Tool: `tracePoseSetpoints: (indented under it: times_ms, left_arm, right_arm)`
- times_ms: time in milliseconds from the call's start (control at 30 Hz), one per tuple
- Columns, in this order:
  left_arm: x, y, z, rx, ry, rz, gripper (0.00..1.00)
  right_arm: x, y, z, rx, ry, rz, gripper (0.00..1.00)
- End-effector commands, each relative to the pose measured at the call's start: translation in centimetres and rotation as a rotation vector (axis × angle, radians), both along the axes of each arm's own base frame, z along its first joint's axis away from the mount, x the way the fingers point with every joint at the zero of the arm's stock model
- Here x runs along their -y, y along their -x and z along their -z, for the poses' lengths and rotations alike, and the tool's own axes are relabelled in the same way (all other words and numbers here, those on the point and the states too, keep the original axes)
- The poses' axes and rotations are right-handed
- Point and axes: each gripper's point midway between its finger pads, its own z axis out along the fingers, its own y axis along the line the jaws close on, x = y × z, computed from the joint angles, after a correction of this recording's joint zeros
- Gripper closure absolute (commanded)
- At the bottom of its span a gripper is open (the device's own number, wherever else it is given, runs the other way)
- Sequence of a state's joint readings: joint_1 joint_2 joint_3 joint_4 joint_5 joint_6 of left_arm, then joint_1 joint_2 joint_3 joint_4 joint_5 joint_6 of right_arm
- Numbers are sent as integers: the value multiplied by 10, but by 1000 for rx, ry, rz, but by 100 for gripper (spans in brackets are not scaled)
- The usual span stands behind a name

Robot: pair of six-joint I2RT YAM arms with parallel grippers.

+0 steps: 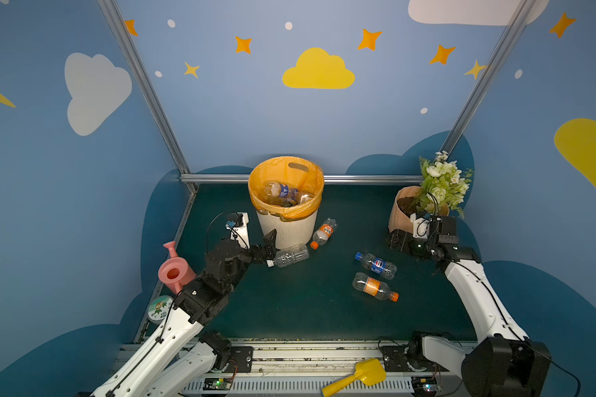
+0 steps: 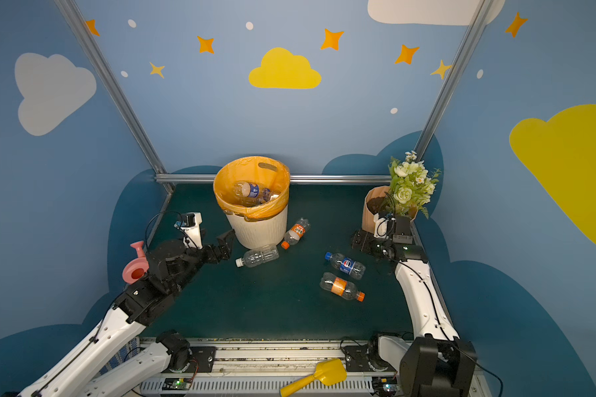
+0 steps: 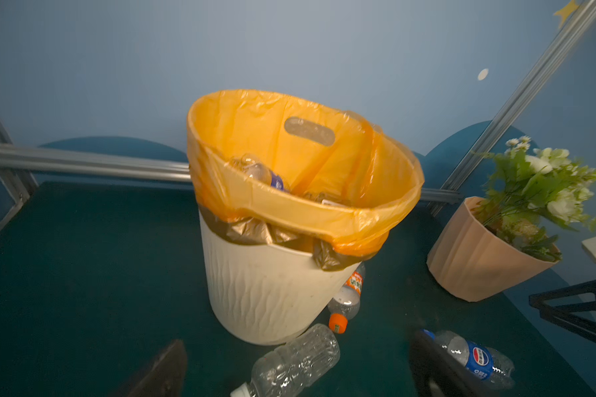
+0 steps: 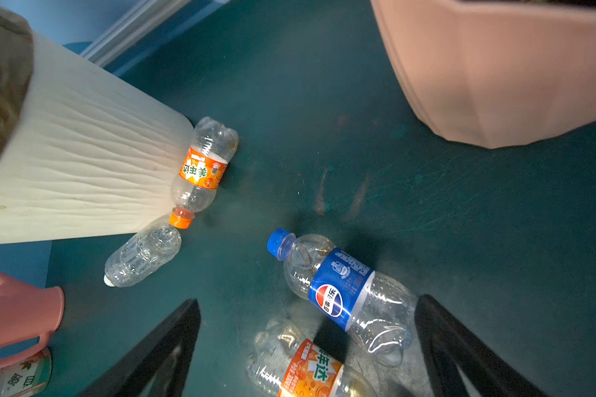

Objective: Throw the plastic bottles in the bin
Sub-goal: 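Withdraw the left gripper while the right gripper reaches to the other Pepsi bottle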

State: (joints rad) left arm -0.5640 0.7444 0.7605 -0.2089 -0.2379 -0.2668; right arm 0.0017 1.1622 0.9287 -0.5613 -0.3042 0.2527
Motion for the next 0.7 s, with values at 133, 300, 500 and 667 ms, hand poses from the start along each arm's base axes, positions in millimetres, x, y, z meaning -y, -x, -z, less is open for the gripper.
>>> tracePoseSetpoints:
  times_ms: [133,300,500,667]
  left_arm:
    - [-16,5,40,-94,41,-101,0]
    - [-23,7,48,-106,30,-126,0]
    - [-34,10,51,-113,28,-170,0]
    - [-43,14,50,-101,38,-195,0]
  right_arm:
    - [-5,17,43,-146,267,-207,8]
    - [-13,21,58,-197,404,-353,15]
    - [-20,24,84,-306,469,-451,22]
    - [-24,15,100,-341,520,-490,35]
